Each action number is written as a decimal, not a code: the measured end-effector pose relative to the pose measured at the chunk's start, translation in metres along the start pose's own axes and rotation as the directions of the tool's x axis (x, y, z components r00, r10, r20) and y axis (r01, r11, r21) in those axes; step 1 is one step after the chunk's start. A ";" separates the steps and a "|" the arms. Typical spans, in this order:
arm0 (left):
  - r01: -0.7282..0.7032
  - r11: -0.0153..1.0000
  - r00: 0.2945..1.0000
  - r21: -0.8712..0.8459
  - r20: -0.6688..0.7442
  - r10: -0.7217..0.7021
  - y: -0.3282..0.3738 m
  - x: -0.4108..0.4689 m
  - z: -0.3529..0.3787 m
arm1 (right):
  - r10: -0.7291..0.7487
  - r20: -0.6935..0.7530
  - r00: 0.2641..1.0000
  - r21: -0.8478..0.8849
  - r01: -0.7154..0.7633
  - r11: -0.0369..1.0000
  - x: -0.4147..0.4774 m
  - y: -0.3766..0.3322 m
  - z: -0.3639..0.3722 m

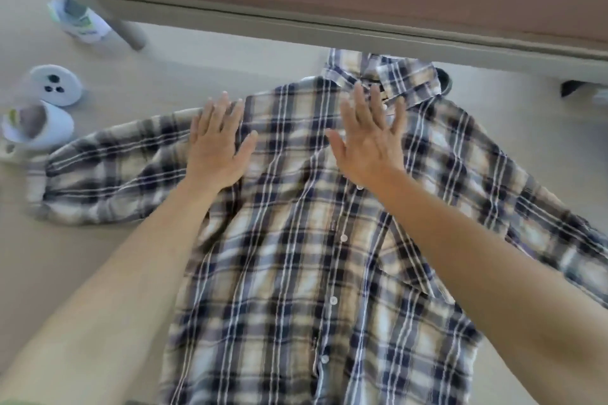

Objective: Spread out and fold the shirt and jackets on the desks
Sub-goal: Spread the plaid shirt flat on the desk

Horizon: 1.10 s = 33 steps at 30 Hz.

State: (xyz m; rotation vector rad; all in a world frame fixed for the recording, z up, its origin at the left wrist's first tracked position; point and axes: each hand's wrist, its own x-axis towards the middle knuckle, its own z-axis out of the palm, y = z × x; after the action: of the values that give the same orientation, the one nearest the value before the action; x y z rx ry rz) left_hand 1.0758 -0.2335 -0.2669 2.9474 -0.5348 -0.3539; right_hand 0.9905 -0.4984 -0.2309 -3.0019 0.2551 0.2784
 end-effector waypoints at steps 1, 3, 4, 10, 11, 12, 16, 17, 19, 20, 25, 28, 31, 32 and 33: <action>0.030 0.999 0.999 -0.022 -0.024 -0.030 -0.014 -0.005 -0.003 | -0.127 0.027 0.992 0.033 0.126 0.991 0.009 -0.035 -0.001; 0.098 0.994 0.993 -0.041 -0.066 -0.101 -0.048 -0.021 -0.008 | -0.245 0.099 0.964 0.077 0.238 0.968 0.029 -0.095 0.006; 0.144 0.989 0.987 -0.041 -0.072 -0.147 -0.067 -0.029 -0.010 | -0.247 0.134 0.960 0.086 0.237 0.968 0.037 -0.116 0.014; 0.292 0.956 0.956 0.024 -0.015 -0.292 -0.167 -0.077 -0.005 | -0.213 0.153 0.965 -0.091 0.228 0.969 0.054 -0.136 0.044; 0.255 0.967 0.967 0.018 -0.022 -0.254 -0.175 -0.078 -0.005 | -0.218 0.160 0.963 -0.108 0.236 0.966 0.057 -0.134 0.043; 0.220 0.975 0.975 0.014 -0.021 -0.220 -0.183 -0.076 -0.005 | -0.209 0.176 0.962 -0.119 0.231 0.966 0.059 -0.135 0.041; 0.165 0.986 0.986 0.022 0.001 -0.166 -0.201 -0.054 -0.009 | -0.068 0.117 0.991 -0.060 0.075 0.995 0.039 -0.163 0.028; 0.155 0.988 0.988 0.015 -0.003 -0.155 -0.205 -0.050 -0.010 | -0.059 0.093 0.994 -0.015 0.061 0.998 0.023 -0.175 0.024; 0.155 0.988 0.987 -0.021 -0.048 -0.155 -0.208 -0.045 -0.012 | -0.106 0.077 0.991 0.058 0.102 0.993 -0.022 -0.199 0.024; 0.170 0.984 0.982 -0.044 -0.077 -0.173 -0.206 -0.044 -0.014 | -0.133 0.084 0.988 0.064 0.128 0.990 -0.046 -0.210 0.030; 0.044 0.989 0.956 -0.142 -0.281 -0.083 -0.153 -0.078 -0.024 | -0.117 0.180 0.977 0.027 0.114 0.993 -0.099 -0.213 0.075; -0.030 0.987 0.997 -0.161 -0.082 0.017 -0.106 -0.113 -0.012 | -0.173 0.171 0.970 0.004 0.175 0.985 -0.100 -0.197 0.072; 0.058 0.994 0.995 -0.088 0.089 -0.050 -0.094 -0.126 0.010 | -0.188 0.136 0.973 -0.076 0.200 0.977 -0.117 -0.182 0.063; 0.049 0.997 0.995 -0.067 0.087 -0.043 -0.098 -0.125 0.014 | -0.173 0.141 0.975 -0.086 0.186 0.979 -0.127 -0.175 0.064; 0.034 0.998 0.997 -0.057 0.076 -0.029 -0.102 -0.123 0.015 | -0.147 0.152 0.977 -0.091 0.162 0.983 -0.138 -0.168 0.066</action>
State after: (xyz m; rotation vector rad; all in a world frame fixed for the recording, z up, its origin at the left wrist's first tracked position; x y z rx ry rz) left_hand 0.9941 -0.0956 -0.2726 2.8992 -0.4788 -0.4776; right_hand 0.8753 -0.3041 -0.2526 -3.0602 -0.0078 0.5044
